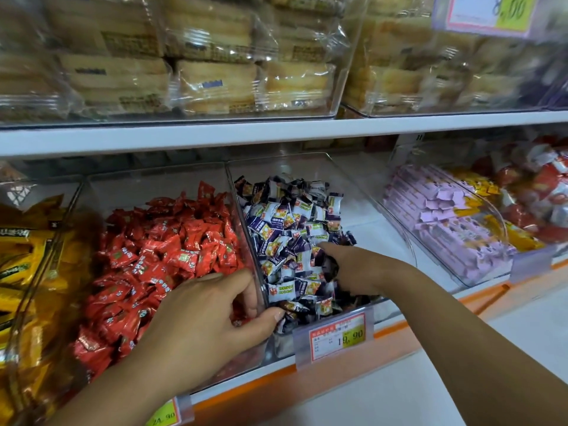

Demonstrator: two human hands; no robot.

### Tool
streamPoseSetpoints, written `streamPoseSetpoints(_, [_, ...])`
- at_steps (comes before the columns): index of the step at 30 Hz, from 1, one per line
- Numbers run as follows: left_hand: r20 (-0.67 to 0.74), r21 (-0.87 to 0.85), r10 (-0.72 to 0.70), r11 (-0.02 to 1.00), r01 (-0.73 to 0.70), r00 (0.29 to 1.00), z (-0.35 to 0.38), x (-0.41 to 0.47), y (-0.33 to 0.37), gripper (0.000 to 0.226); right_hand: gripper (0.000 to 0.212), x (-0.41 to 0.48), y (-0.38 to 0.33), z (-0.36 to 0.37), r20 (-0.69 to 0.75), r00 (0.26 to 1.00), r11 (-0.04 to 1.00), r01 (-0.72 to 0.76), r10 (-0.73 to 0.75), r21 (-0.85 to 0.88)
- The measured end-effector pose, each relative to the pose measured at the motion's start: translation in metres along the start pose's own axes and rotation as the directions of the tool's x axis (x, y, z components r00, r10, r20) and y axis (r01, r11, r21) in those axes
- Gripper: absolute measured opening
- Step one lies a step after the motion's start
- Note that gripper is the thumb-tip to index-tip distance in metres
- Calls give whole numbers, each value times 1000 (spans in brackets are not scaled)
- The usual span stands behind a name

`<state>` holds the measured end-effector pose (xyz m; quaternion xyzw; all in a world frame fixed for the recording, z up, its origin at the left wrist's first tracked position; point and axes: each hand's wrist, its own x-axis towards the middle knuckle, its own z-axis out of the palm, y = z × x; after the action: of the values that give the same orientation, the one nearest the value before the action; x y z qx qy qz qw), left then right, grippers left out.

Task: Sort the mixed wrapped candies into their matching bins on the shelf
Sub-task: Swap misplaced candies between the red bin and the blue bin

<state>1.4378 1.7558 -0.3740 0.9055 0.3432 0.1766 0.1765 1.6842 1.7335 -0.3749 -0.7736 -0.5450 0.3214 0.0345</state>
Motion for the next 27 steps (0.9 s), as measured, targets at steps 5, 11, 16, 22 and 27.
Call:
streamPoseSetpoints(5, [-1,7,6,1000,-6,1000,1,1,-4,53,41,-1,11,-4,-123,992,978,12,14,210])
streamPoseSetpoints(11, [-16,0,15,1000,-15,1000,2,1,-5,51,34,-11,-1,-17,-225,974,796,153,-22,585])
streamPoseSetpoints(16, [-10,0,28,1000,-28,1000,0,-1,-4,48,40,-16,-35,-24,-303,939,632,334,-160,700])
streamPoseSetpoints(22, [26,24,3,1000,-4,1000,1,1,-4,57,28,-20,-27,-37,-382,913,645,377,-140,665])
streamPoseSetpoints(27, [12,9,10,1000,-10,1000,1,0,-4,55,17,-26,2,-44,-346,938,872,169,0,459])
